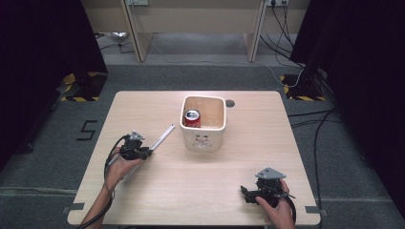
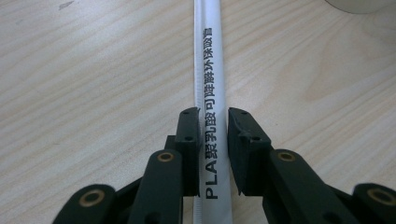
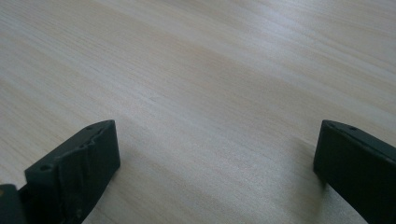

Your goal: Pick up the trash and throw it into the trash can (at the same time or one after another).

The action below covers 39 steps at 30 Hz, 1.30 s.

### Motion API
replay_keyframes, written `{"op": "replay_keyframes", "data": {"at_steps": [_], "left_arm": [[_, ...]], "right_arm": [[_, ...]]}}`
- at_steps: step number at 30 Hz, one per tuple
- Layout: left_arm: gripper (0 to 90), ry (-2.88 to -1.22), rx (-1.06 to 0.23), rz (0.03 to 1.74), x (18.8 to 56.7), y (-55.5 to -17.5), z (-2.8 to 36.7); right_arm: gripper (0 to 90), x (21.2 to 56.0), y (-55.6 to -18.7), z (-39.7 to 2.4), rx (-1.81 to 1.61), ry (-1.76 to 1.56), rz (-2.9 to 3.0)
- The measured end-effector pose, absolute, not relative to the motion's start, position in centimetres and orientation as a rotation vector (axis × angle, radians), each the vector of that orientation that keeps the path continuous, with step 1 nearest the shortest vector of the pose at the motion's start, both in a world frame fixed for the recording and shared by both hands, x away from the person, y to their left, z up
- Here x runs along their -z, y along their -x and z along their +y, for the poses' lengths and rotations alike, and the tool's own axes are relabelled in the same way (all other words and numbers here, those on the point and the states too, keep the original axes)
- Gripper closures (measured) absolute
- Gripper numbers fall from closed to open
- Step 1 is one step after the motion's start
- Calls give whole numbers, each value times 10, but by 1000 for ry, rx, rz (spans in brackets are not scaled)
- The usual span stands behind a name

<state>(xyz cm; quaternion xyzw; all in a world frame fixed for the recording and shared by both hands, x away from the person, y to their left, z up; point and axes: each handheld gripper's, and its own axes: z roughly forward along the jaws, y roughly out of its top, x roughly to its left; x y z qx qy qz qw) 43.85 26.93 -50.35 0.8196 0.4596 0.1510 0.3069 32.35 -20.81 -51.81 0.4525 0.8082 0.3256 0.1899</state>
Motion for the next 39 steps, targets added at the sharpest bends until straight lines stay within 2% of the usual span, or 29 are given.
{"op": "replay_keyframes", "data": {"at_steps": [3,12,27,39], "left_arm": [[785,-2172,-388,1215,503,-440,270],[793,-2118,-363,1214,498,-441,274],[791,-2008,-407,1138,437,-447,280],[790,-1940,-422,1103,402,-450,287]], "right_arm": [[7,518,-323,-208,-915,-1270,2273],[7,518,-323,-208,-916,-1268,2275],[7,518,-323,-208,-916,-1271,2274],[7,518,-323,-208,-914,-1271,2275]]}}
